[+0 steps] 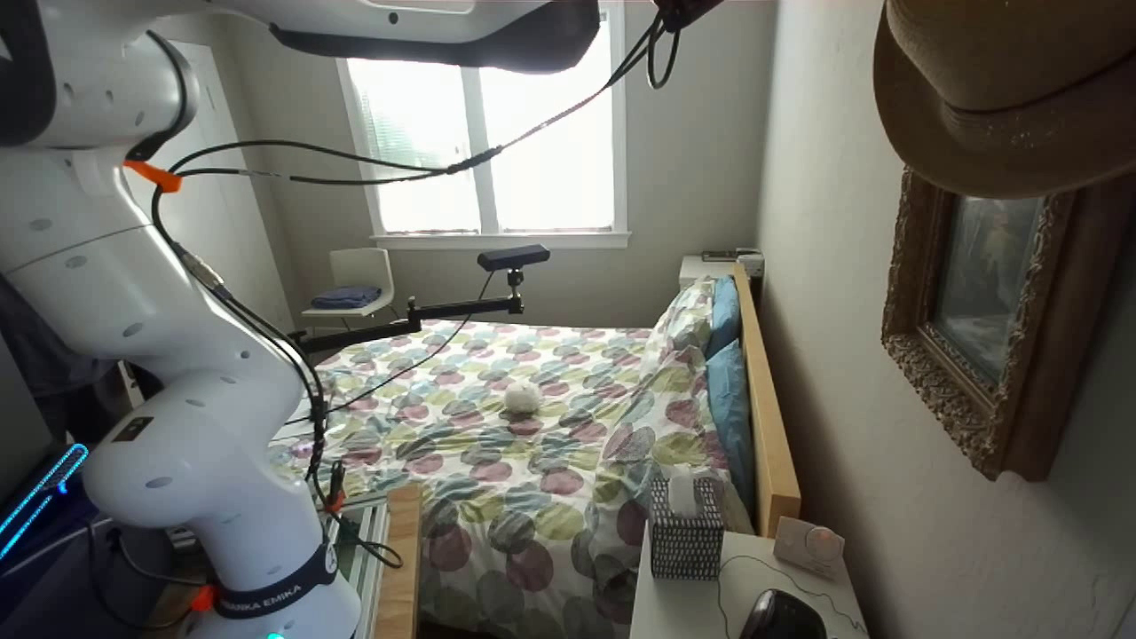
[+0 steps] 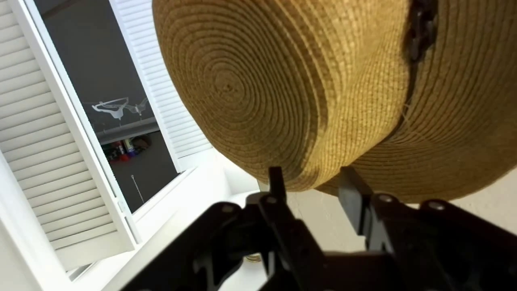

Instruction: Hang the brown hat on the picture frame.

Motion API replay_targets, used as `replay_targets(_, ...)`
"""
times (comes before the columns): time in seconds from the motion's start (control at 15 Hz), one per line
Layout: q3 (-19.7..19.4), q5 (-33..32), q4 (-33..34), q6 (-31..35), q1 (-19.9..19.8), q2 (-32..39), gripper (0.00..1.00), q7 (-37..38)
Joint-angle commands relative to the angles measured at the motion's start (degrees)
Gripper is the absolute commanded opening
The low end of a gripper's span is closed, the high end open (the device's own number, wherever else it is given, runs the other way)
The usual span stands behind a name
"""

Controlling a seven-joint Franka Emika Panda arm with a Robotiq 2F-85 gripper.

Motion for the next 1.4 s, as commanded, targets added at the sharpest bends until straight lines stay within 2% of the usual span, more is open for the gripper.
replay_targets(0.0, 0.7, -2.0, -2.1, -2.3, -0.8, -2.9, 0.7, 2.1)
replay_targets(0.13, 1.0, -2.7, -2.6, -5.9, -1.5, -4.1, 0.84, 2.2)
replay_targets(0.27, 0.0, -2.0, -4.3, -11.5, -0.5, -5.7, 0.98, -0.5)
replay_targets(0.4, -1.3, 0.6, -7.6, -13.5, 0.9, -7.9, 1.0, -6.9)
replay_targets(0.67, -3.8, 6.2, -16.5, -11.8, 3.7, -14.0, 1.0, -22.0)
replay_targets(1.0, -5.6, 17.7, -25.5, -12.2, 6.4, -19.5, 1.0, -40.0)
replay_targets(1.33, -6.9, 29.9, -32.0, -12.5, 6.9, -21.7, 1.0, -58.3)
